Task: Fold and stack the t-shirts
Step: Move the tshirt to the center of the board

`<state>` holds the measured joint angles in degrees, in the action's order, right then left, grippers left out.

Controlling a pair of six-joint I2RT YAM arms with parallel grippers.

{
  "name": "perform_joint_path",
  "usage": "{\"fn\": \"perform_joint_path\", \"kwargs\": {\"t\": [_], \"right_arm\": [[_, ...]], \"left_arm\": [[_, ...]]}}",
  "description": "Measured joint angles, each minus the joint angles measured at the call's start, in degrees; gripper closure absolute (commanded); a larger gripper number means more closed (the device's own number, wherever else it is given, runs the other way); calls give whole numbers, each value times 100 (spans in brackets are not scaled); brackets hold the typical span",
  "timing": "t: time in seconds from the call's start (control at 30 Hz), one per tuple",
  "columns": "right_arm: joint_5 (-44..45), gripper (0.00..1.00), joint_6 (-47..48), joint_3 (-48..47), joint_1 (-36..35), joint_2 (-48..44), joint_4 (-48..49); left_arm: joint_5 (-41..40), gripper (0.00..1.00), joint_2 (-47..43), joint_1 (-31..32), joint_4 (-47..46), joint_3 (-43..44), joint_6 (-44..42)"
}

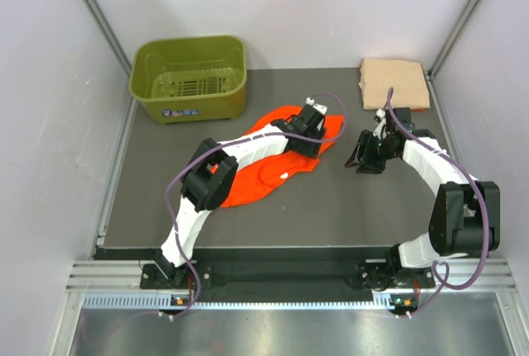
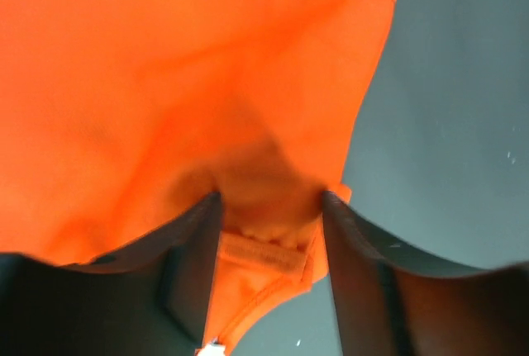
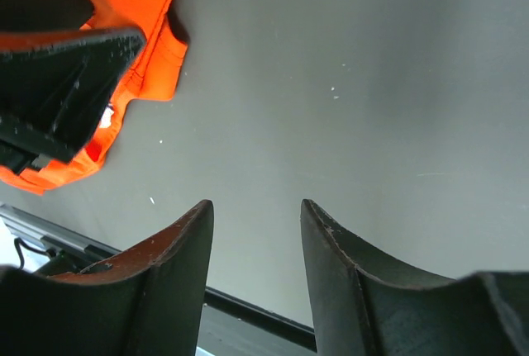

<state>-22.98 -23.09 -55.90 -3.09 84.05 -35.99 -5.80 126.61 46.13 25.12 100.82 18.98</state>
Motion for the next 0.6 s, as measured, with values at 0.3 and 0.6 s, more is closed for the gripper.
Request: {"fn": "perform_joint_path", "kwargs": {"t": [0.3,0.6], "right_arm": [[-83,54,52,0,101,0,0],[-111,54,50,2,103,-85,-15]], "left_arm": [[-26,100,295,13,284,352,-118],[118,100,214,68,651,647,-96]]}}
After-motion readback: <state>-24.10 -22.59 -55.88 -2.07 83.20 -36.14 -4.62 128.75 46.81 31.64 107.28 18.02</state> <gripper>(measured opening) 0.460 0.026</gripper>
